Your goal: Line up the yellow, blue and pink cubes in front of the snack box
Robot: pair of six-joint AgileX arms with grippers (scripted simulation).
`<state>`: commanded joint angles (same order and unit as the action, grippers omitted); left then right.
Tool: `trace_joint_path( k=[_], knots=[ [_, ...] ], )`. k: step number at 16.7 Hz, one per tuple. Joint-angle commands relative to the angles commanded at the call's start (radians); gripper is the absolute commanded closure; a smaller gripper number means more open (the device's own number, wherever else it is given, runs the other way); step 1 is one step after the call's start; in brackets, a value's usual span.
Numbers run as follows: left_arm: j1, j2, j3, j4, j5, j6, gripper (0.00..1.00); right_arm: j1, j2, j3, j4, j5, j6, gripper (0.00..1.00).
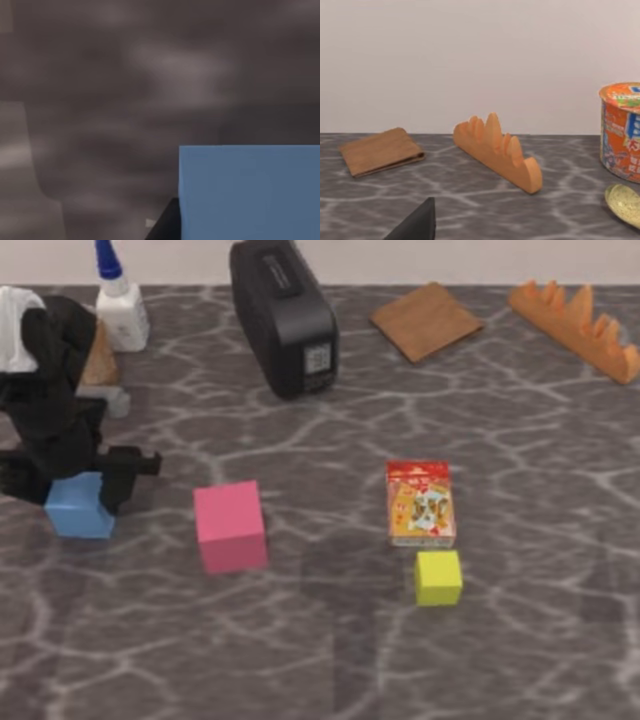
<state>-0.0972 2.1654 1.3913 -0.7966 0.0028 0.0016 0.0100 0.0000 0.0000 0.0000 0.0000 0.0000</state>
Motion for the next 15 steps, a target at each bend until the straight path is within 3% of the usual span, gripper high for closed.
trace_joint_path(
  k=[10, 15],
  knots=[
    [0.019, -0.117, 0.144, -0.244, -0.001, -0.003, 1.00, 0.000, 0.000, 0.000, 0.000, 0.000, 0.000, 0.00],
    [0.012, -0.118, 0.149, -0.250, -0.001, -0.003, 1.00, 0.000, 0.000, 0.000, 0.000, 0.000, 0.000, 0.00]
  ],
)
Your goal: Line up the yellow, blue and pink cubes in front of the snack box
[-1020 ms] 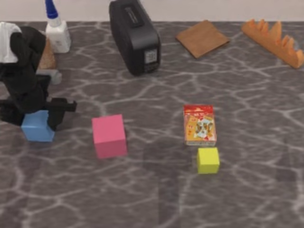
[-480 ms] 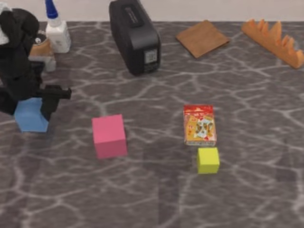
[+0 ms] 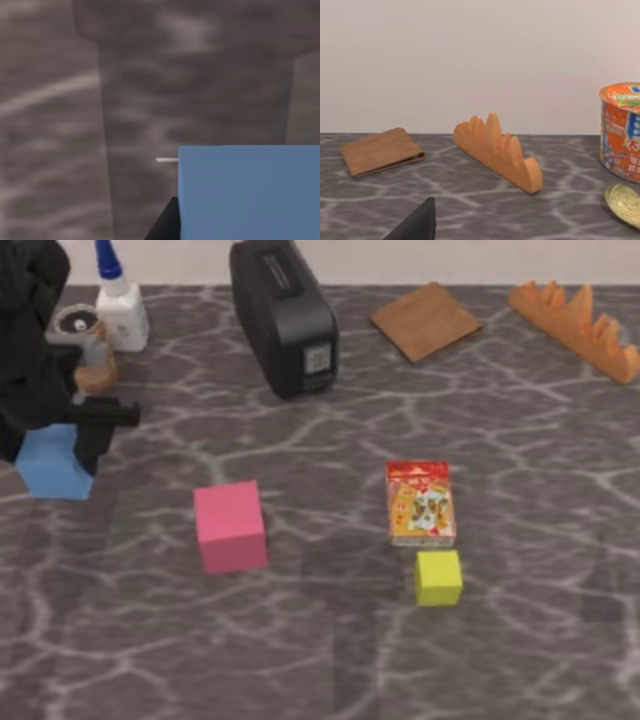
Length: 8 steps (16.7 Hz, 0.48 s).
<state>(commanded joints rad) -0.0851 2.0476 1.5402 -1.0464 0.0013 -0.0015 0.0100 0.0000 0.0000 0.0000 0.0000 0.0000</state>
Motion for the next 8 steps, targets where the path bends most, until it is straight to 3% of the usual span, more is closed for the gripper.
trace_joint_path(
  k=[4, 8],
  knots=[
    [-0.107, 0.040, 0.068, -0.035, -0.002, -0.108, 1.00, 0.000, 0.000, 0.000, 0.000, 0.000, 0.000, 0.00],
    [-0.329, 0.106, 0.184, -0.100, -0.005, -0.362, 1.00, 0.000, 0.000, 0.000, 0.000, 0.000, 0.000, 0.00]
  ],
)
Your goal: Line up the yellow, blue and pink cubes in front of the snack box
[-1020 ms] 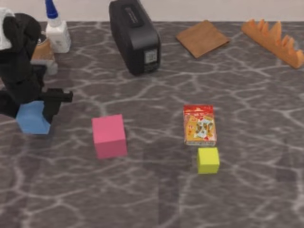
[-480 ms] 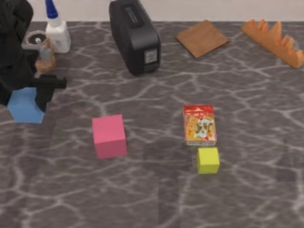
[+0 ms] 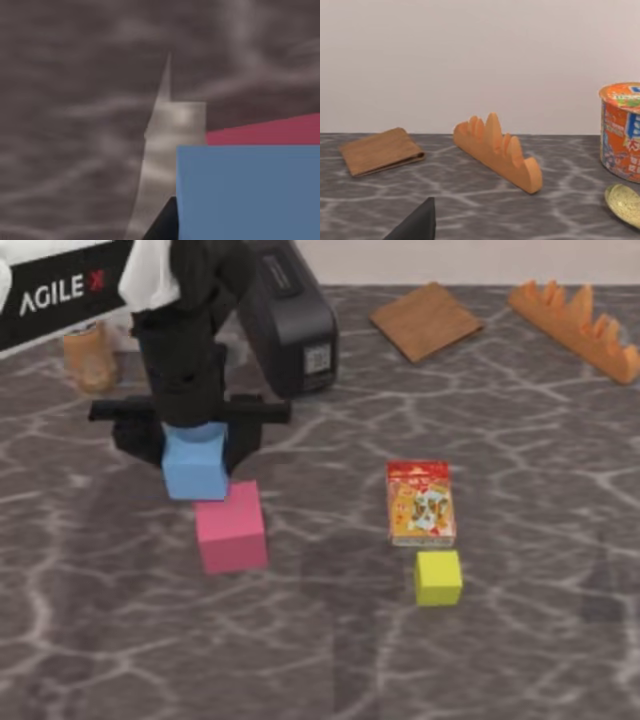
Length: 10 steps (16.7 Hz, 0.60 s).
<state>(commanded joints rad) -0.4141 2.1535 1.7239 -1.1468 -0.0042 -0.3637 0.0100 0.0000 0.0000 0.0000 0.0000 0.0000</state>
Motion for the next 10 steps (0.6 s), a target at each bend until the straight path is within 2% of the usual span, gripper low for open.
trace_joint_path(
  k=[4, 6, 8, 10],
  knots=[
    [-0.241, 0.054, 0.111, -0.061, -0.002, -0.273, 1.00, 0.000, 0.000, 0.000, 0.000, 0.000, 0.000, 0.00],
    [-0.332, 0.067, 0.153, -0.080, -0.005, -0.366, 1.00, 0.000, 0.000, 0.000, 0.000, 0.000, 0.000, 0.00],
    [-0.382, 0.072, 0.178, -0.089, -0.007, -0.416, 1.00, 0.000, 0.000, 0.000, 0.000, 0.000, 0.000, 0.00],
    [-0.392, 0.072, 0.183, -0.091, -0.008, -0.426, 1.00, 0.000, 0.000, 0.000, 0.000, 0.000, 0.000, 0.00]
  ],
)
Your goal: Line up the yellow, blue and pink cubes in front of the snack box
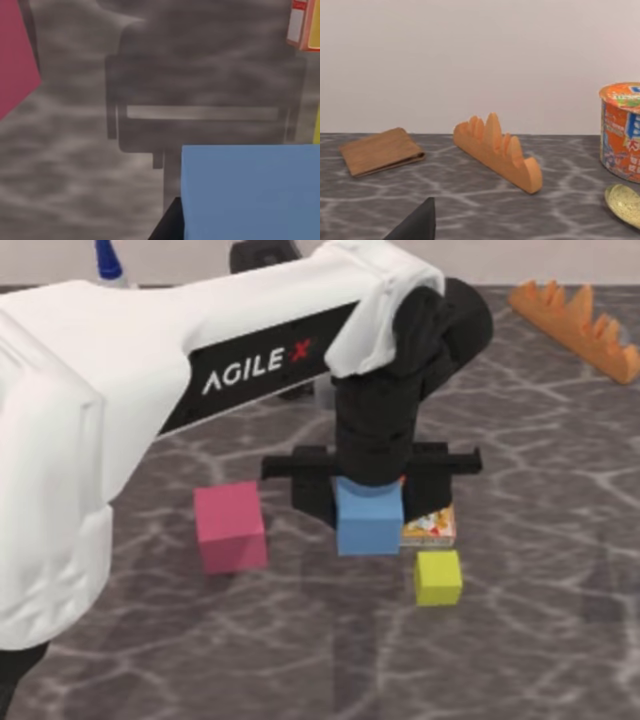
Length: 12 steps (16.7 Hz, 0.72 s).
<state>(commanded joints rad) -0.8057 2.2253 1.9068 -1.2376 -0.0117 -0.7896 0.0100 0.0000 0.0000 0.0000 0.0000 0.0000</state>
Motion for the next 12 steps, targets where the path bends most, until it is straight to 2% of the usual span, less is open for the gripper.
trace_joint_path(
  k=[5, 12],
  knots=[
    [0.002, 0.000, -0.018, 0.019, 0.001, 0.004, 1.00, 0.000, 0.000, 0.000, 0.000, 0.000, 0.000, 0.00],
    [0.002, 0.053, -0.181, 0.237, 0.001, 0.002, 1.00, 0.000, 0.000, 0.000, 0.000, 0.000, 0.000, 0.00]
  ],
)
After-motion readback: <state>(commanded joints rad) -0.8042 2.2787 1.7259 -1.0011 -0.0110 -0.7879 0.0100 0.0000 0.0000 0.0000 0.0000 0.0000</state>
